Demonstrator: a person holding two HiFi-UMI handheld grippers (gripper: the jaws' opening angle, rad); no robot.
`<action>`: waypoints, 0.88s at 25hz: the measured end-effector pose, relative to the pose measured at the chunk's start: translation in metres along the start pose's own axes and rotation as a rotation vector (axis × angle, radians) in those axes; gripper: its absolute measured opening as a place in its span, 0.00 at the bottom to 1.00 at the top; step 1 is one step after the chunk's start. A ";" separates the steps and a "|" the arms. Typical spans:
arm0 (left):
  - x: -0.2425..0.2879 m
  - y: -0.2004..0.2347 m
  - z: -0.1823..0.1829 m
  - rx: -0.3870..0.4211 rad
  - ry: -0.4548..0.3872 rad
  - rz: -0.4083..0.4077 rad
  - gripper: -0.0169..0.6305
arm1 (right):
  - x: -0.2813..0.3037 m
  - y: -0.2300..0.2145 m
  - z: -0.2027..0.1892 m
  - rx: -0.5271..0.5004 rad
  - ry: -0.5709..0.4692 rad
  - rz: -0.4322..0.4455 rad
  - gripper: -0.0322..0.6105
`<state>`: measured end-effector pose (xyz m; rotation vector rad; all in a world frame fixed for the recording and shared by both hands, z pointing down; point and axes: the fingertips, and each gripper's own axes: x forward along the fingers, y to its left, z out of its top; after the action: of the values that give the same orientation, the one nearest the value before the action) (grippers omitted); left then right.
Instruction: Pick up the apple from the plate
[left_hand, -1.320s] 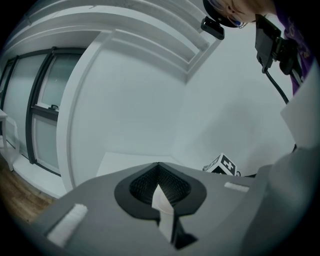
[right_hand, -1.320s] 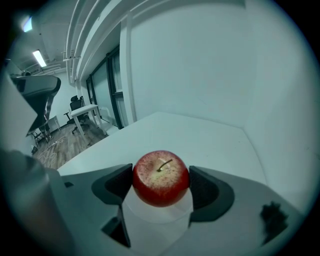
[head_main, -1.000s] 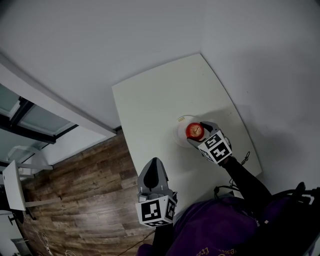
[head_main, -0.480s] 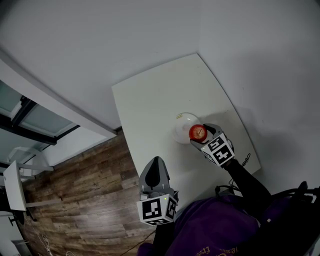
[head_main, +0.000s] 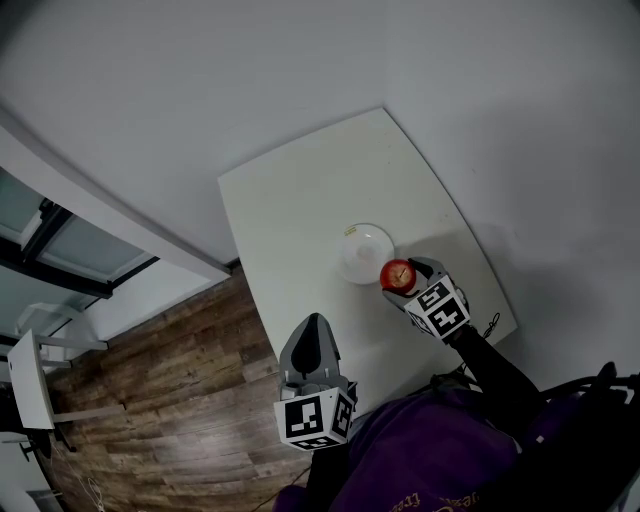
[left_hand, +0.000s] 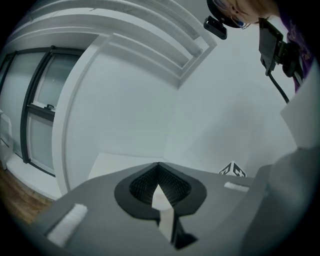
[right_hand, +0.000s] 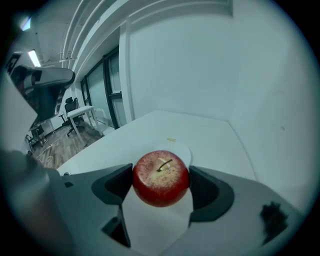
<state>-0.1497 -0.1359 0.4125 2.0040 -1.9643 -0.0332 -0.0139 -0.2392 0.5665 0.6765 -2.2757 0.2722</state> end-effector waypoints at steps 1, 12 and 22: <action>0.000 -0.001 -0.001 0.001 0.000 -0.003 0.04 | -0.001 0.000 -0.003 0.002 0.003 -0.001 0.61; -0.006 -0.010 -0.006 0.000 0.010 -0.023 0.04 | -0.014 0.007 -0.026 0.022 0.028 -0.009 0.61; -0.014 -0.017 -0.013 0.009 0.019 -0.032 0.04 | -0.015 0.016 -0.046 0.040 0.037 0.003 0.61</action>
<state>-0.1309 -0.1195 0.4177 2.0339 -1.9240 -0.0132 0.0135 -0.2027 0.5882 0.6830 -2.2417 0.3306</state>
